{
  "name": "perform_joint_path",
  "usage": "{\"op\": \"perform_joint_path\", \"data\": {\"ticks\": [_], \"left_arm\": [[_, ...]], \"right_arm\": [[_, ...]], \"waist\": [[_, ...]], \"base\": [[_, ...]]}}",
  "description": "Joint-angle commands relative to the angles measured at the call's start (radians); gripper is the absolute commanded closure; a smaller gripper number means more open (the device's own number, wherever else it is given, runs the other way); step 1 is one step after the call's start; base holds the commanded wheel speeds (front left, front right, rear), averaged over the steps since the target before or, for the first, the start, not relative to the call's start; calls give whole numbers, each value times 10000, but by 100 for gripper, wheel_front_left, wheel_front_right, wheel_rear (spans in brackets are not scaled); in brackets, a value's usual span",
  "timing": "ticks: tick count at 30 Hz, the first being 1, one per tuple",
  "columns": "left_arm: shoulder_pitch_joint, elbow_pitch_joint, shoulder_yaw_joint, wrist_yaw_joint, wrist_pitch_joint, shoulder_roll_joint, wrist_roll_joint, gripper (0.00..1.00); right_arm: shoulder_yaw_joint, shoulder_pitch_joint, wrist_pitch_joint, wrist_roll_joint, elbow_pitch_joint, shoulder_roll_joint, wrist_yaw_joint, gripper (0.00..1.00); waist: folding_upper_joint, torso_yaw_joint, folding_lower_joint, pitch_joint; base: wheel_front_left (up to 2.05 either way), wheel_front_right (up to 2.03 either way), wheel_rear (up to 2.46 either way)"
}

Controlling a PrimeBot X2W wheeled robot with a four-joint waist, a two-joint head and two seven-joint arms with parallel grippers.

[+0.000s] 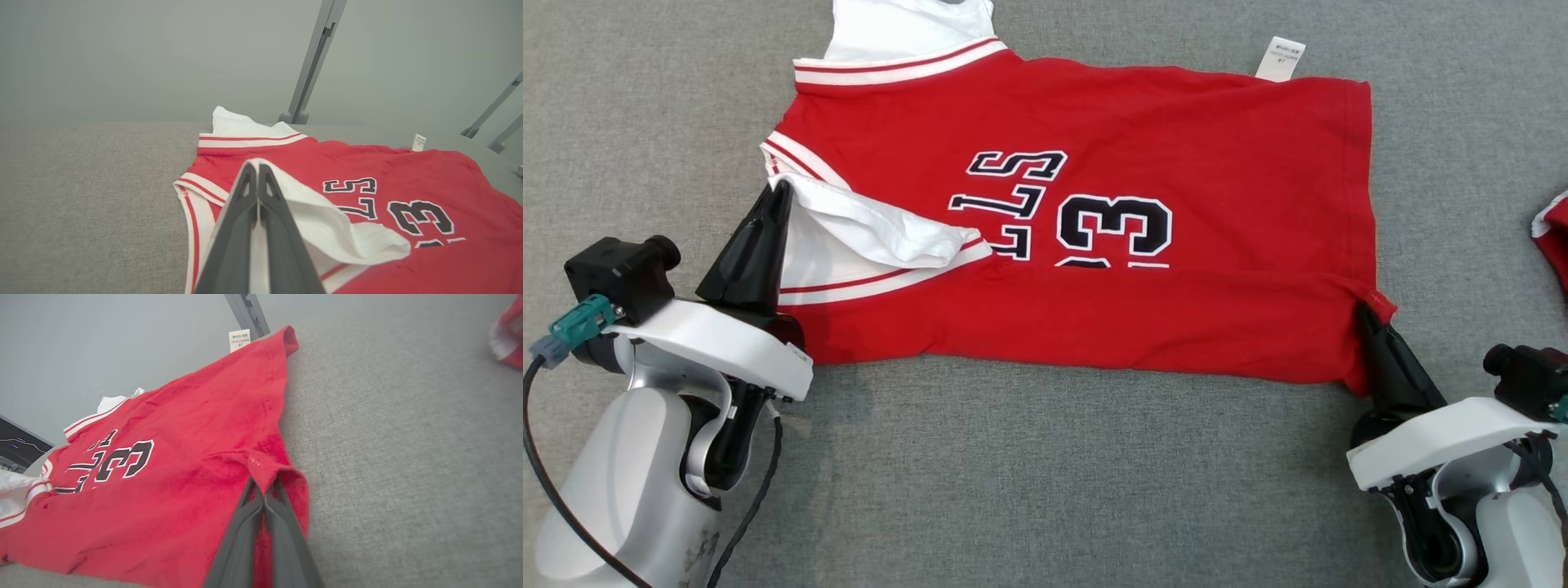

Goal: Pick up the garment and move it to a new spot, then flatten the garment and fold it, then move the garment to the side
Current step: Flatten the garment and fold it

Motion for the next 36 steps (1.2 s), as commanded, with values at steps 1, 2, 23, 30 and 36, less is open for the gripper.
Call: {"op": "perform_joint_path", "data": {"ticks": [1,2,23,30,36], "left_arm": [[-167,139,10,-63,-78,-22,-37,84],[-218,346,9,-114,-190,-31,-36,47],[2037,-1778,1888,920,-1834,-662,2513,0],[2874,-2099,1996,635,-1836,-765,3040,0],[3023,-1985,2110,431,-1837,-874,3190,0]], "right_arm": [[21,-123,-126,9,-1,-16,7,49],[68,-113,-199,-39,26,-28,7,0],[-744,791,-2321,-3136,-1906,-7,7,0],[-804,1168,-2078,-3106,-2012,7,7,0],[-787,1242,-2046,-2992,-2025,6,5,0]], "waist": [[0,-19,0,4],[0,-38,0,-2],[0,-141,0,-856],[0,-88,0,-1019],[0,-85,0,-1070]], "base": [[0,0,0],[0,0,0],[0,0,0],[0,0,0],[0,0,0]]}}
